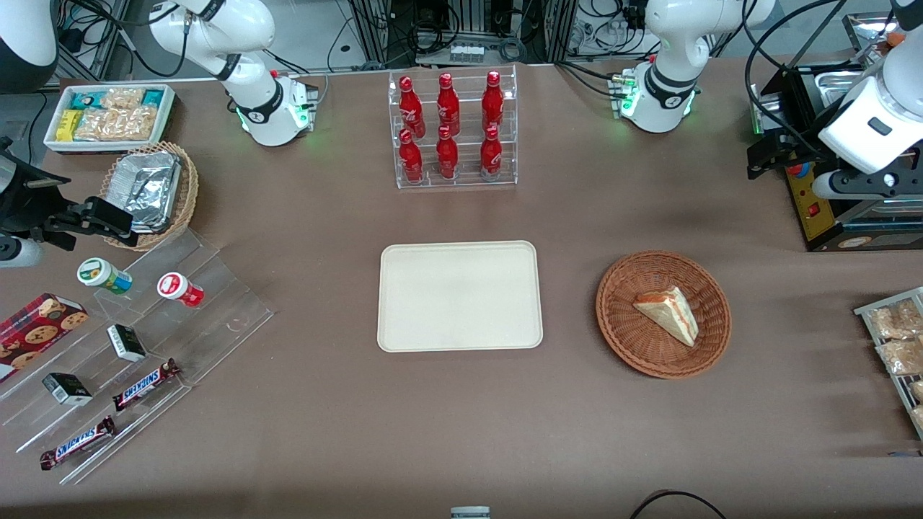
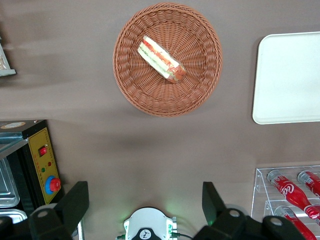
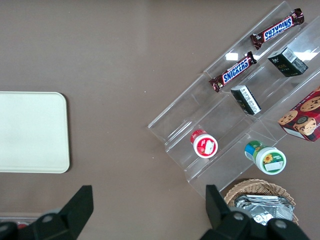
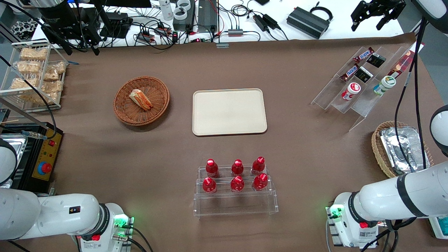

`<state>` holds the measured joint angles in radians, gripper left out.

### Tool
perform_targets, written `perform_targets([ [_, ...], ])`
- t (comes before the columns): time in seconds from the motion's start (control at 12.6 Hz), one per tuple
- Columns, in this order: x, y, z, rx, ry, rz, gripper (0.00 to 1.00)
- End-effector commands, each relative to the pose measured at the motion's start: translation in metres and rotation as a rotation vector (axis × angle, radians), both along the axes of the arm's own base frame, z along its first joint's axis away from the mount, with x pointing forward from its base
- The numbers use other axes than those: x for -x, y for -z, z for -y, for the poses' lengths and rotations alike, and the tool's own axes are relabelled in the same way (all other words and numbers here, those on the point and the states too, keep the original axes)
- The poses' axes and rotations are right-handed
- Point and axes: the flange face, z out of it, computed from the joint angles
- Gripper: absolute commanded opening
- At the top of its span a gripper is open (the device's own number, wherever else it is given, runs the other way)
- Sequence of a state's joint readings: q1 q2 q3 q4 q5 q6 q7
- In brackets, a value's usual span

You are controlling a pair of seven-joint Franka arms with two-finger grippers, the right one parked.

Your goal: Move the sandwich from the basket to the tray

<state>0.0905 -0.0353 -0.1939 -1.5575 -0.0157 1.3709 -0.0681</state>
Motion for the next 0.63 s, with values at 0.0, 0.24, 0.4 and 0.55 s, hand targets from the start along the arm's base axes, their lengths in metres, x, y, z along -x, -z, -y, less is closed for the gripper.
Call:
perform_targets([
  [0.0,-0.006,0.007,-0.003,-0.070,0.012,-0.002,1.00],
  [0.24,-0.034,0.049,-0.005,-0.064,0.004,-0.041,1.00],
  [0.4,-0.060,0.090,-0.006,-0.079,-0.154,-0.049,1.00],
  [0.55,-0.077,0.123,-0.010,-0.111,-0.354,-0.030,1.00],
])
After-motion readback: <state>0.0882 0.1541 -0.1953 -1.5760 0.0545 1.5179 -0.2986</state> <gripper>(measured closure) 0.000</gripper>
